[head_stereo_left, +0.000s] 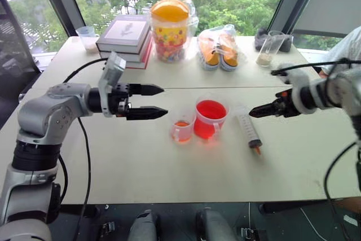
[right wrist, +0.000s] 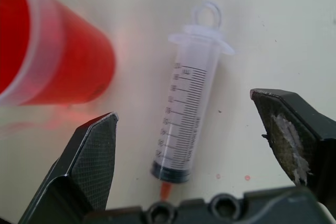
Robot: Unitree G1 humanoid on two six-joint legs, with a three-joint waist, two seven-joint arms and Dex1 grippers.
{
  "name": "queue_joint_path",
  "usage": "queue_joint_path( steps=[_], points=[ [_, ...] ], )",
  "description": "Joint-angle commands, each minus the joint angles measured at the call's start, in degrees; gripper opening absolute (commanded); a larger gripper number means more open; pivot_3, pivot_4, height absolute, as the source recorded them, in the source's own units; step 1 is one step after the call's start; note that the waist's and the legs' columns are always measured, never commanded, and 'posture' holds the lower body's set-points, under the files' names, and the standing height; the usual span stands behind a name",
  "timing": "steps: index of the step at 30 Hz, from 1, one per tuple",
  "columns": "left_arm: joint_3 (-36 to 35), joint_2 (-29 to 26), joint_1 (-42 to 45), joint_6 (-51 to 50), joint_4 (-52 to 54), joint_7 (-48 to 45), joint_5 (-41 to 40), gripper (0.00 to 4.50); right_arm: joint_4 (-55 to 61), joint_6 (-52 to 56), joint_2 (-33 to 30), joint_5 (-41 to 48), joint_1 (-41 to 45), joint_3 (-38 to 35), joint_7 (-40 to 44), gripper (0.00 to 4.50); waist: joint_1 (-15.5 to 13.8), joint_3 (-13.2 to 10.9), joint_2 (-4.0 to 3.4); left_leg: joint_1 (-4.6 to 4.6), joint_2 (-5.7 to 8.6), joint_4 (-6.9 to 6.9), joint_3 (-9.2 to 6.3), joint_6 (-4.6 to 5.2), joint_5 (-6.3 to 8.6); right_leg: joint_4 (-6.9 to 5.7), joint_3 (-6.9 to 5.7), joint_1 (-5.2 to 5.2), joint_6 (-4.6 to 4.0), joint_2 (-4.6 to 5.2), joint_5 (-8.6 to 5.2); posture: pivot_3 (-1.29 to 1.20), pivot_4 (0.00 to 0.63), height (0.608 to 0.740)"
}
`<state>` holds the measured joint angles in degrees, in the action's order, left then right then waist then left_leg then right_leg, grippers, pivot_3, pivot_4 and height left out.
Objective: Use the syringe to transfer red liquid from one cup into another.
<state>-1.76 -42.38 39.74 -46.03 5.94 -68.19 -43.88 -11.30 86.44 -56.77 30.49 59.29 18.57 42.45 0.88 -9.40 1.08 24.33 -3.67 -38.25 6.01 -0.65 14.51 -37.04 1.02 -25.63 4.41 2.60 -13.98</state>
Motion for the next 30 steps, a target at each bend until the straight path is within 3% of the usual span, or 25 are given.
queue_joint_path(
  steps=[1, 9, 16, 19, 23, 24, 30],
  points=[
    [-1.4, -0.1, -0.5, 0.7, 2.4, 0.8, -0.3, 4.5, -7.8, -3.1, 2.2, -5.0, 4.1, 4.4, 1.1, 4.44, -0.1, 0.0, 0.0, 0.1, 0.0, 0.0, 0.0, 0.0, 0.0, -0.01, -0.01, -0.09, 0.05, 0.0, 0.03, 0.0, 0.15, 0.74],
    [-4.3, -0.7, -4.8, -0.3, 7.0, 4.7, -2.0, 4.5, -25.6, -9.9, 12.0, -14.0, 9.4, 11.8, 5.0, 4.44, 0.1, 0.0, 0.0, 0.18, 0.0, 0.02, 0.04, 0.0, 0.0, -0.06, -0.01, -0.21, 0.24, -0.01, 0.12, 0.0, 0.15, 0.74],
    [-5.9, -1.4, -7.2, -1.1, 9.5, 6.9, -3.0, 4.5, -30.2, -13.4, 16.0, -19.4, 8.8, 16.1, 10.5, 4.44, 0.1, 0.0, 0.01, 0.12, 0.0, 0.0, 0.03, 0.0, 0.0, -0.15, -0.02, -0.15, 0.24, -0.01, 0.13, 0.0, 0.15, 0.74],
    [-6.1, -1.8, -7.7, -1.2, 9.9, 7.3, -3.1, 4.5, -30.8, -13.6, 17.3, -20.8, 8.6, 15.7, 11.8, 3.64, 0.2, 0.0, 0.02, 0.06, 0.01, -0.02, 0.03, 0.0, 0.0, -0.15, -0.02, -0.09, 0.23, -0.01, 0.13, 0.0, 0.15, 0.74],
    [-6.0, -2.2, -7.7, -0.8, 9.4, 7.2, -3.1, 4.5, -30.6, -13.4, 18.4, -22.4, 8.5, 15.3, 13.0, 1.64, 0.4, 0.0, 0.03, 0.03, -0.01, -0.01, 0.01, 0.0, 0.0, -0.17, -0.02, -0.09, 0.23, -0.05, 0.13, 0.0, 0.15, 0.74],
    [-6.0, -2.3, -7.6, -0.6, 9.2, 7.1, -2.9, 4.5, -30.3, -13.1, 18.5, -22.7, 8.5, 15.2, 13.3, 1.47, 0.4, 0.0, 0.03, 0.02, -0.03, -0.01, 0.01, 0.0, 0.0, -0.19, -0.02, -0.09, 0.23, -0.07, 0.13, 0.0, 0.15, 0.74],
    [-5.4, -2.6, -6.1, -0.8, 8.4, 6.8, -2.9, 4.5, -24.8, -14.0, 14.7, -23.5, 8.9, 10.6, 12.9, 1.47, 0.3, 0.0, 0.02, 0.02, -0.04, 0.0, 0.01, 0.0, 0.0, -0.2, -0.03, -0.11, 0.24, -0.09, 0.13, 0.0, 0.15, 0.74]
  ],
)
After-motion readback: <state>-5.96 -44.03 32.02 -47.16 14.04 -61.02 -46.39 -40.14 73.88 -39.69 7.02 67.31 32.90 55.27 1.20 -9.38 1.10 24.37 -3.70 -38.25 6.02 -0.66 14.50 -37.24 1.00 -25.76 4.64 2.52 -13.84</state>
